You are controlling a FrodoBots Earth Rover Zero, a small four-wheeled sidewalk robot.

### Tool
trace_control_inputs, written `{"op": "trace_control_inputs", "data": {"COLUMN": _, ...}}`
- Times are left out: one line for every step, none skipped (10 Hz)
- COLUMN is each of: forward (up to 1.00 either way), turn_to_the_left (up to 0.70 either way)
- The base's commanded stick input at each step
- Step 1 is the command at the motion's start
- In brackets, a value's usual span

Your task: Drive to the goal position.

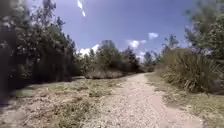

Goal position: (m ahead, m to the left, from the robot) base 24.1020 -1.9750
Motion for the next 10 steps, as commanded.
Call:
{"op": "trace_control_inputs", "data": {"forward": 0.50, "turn_to_the_left": 0.00}}
{"op": "trace_control_inputs", "data": {"forward": 0.50, "turn_to_the_left": 0.00}}
{"op": "trace_control_inputs", "data": {"forward": 0.50, "turn_to_the_left": 0.00}}
{"op": "trace_control_inputs", "data": {"forward": 0.50, "turn_to_the_left": 0.00}}
{"op": "trace_control_inputs", "data": {"forward": 0.50, "turn_to_the_left": 0.00}}
{"op": "trace_control_inputs", "data": {"forward": 0.50, "turn_to_the_left": 0.00}}
{"op": "trace_control_inputs", "data": {"forward": 0.50, "turn_to_the_left": 0.00}}
{"op": "trace_control_inputs", "data": {"forward": 0.50, "turn_to_the_left": 0.00}}
{"op": "trace_control_inputs", "data": {"forward": 0.50, "turn_to_the_left": 0.00}}
{"op": "trace_control_inputs", "data": {"forward": 0.50, "turn_to_the_left": 0.00}}
